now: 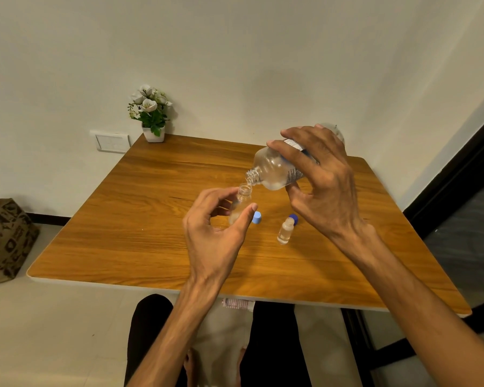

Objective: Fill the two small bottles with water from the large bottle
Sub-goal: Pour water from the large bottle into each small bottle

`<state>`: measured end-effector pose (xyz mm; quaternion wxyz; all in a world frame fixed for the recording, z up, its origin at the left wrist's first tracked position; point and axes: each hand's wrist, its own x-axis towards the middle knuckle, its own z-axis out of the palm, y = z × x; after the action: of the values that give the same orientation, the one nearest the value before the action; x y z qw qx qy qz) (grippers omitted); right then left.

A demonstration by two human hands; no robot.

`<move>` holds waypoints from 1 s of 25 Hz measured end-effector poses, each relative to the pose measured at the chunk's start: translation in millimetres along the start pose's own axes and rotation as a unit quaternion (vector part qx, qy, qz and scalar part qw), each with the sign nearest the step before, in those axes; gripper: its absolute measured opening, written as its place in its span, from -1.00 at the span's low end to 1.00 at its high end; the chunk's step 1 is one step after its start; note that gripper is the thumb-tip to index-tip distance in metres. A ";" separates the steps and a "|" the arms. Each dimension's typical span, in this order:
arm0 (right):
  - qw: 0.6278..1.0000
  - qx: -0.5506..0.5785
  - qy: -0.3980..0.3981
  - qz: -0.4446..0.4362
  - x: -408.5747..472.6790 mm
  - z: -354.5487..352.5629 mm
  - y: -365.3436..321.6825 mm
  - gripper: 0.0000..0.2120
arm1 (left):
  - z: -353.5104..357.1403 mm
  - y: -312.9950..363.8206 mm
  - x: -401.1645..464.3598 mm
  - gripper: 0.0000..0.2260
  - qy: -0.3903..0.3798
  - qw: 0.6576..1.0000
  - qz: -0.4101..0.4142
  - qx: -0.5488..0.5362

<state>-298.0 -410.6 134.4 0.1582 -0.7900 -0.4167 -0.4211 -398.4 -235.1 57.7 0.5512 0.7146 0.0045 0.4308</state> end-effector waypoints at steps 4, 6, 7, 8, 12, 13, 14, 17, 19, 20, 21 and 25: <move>1.000 -0.001 -0.001 -0.004 0.8 0.5 -1.0 -0.38 | -1.9 -0.5 -0.7 -0.65 0.001 1.000 -0.003 0.003; 1.000 0.000 -0.002 -0.005 1.0 0.5 -1.2 -0.38 | -2.4 -0.5 -1.1 -0.65 0.001 1.000 -0.003 0.003; 1.000 0.000 -0.002 -0.004 1.2 0.5 -1.4 -0.38 | -2.5 -0.4 -1.1 -0.65 0.001 1.000 -0.003 0.003; 1.000 0.000 -0.002 -0.004 1.4 0.5 -1.8 -0.38 | -2.5 -0.2 -1.2 -0.65 0.001 1.000 -0.005 0.003; 1.000 -0.003 0.000 -0.005 2.8 0.5 -2.2 -0.38 | -2.2 -2.3 -1.6 -0.66 0.004 1.000 -0.005 0.001; 1.000 -0.004 0.000 -0.006 3.2 0.4 -1.9 -0.38 | -2.4 -2.9 -1.9 -0.66 0.005 1.000 -0.005 0.002; 1.000 -0.005 0.001 -0.007 3.6 0.1 -1.6 -0.37 | -2.2 -3.2 -1.9 -0.66 0.005 1.000 -0.006 0.004; 1.000 -0.006 0.005 -0.013 4.8 -0.9 -0.7 -0.38 | -2.5 -2.5 -2.3 -0.66 0.004 1.000 -0.006 0.002; 1.000 -0.007 0.005 -0.014 4.9 -1.3 -0.9 -0.38 | -2.8 -1.7 -2.8 -0.66 0.003 1.000 -0.005 -0.002; 1.000 -0.007 0.004 -0.014 4.9 -1.4 -1.0 -0.38 | -2.6 -1.2 -3.0 -0.67 0.002 1.000 -0.004 -0.003; 1.000 -0.008 0.004 -0.014 4.8 -1.5 -1.1 -0.39 | -2.6 -1.0 -3.2 -0.67 0.002 1.000 -0.004 -0.003; 1.000 -0.011 0.006 -0.013 4.9 -2.0 -1.2 -0.41 | -2.7 -1.4 -3.4 -0.66 0.003 1.000 -0.007 -0.005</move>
<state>-298.6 -408.5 139.4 0.1469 -0.7833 -0.4217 -0.4325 -401.5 -234.1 54.6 0.5577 0.7107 0.0087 0.4288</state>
